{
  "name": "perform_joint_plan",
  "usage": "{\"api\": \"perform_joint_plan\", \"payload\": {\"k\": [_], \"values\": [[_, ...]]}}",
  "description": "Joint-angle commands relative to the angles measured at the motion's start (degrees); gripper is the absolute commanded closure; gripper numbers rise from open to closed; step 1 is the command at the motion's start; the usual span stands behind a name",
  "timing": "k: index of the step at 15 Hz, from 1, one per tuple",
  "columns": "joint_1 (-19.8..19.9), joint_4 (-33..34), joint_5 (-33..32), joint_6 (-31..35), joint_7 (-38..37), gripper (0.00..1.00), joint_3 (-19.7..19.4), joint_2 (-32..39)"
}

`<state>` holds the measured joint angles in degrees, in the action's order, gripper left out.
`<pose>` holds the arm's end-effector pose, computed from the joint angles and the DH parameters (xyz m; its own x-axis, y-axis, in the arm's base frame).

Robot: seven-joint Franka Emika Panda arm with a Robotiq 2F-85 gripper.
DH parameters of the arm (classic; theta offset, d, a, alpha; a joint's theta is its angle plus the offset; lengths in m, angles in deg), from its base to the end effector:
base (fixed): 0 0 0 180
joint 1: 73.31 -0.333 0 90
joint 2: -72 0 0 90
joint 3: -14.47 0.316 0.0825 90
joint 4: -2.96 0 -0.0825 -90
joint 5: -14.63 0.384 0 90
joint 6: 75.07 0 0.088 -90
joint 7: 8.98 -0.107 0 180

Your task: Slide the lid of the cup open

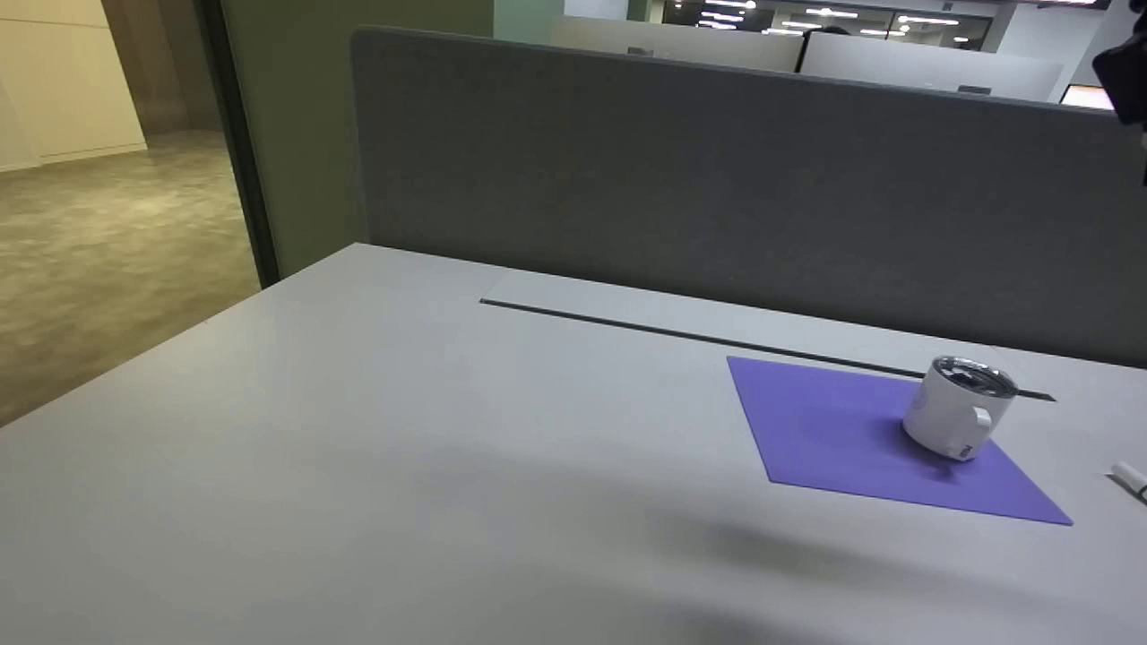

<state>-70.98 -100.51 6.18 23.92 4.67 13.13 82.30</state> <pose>0.5785 -0.0500 0.4250 0.9393 0.1952 -0.2822 0.2242 -0.9717 0.0741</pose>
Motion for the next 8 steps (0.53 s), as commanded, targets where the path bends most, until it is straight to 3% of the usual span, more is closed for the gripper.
{"api": "perform_joint_plan", "payload": {"k": [1, 8], "values": [[0.1, -0.5, -1.3, 3.8, -1.6, 1.00, -0.3, 0.2], [2.3, -1.6, -5.5, 23.7, -0.6, 1.00, -2.7, 7.5]]}}
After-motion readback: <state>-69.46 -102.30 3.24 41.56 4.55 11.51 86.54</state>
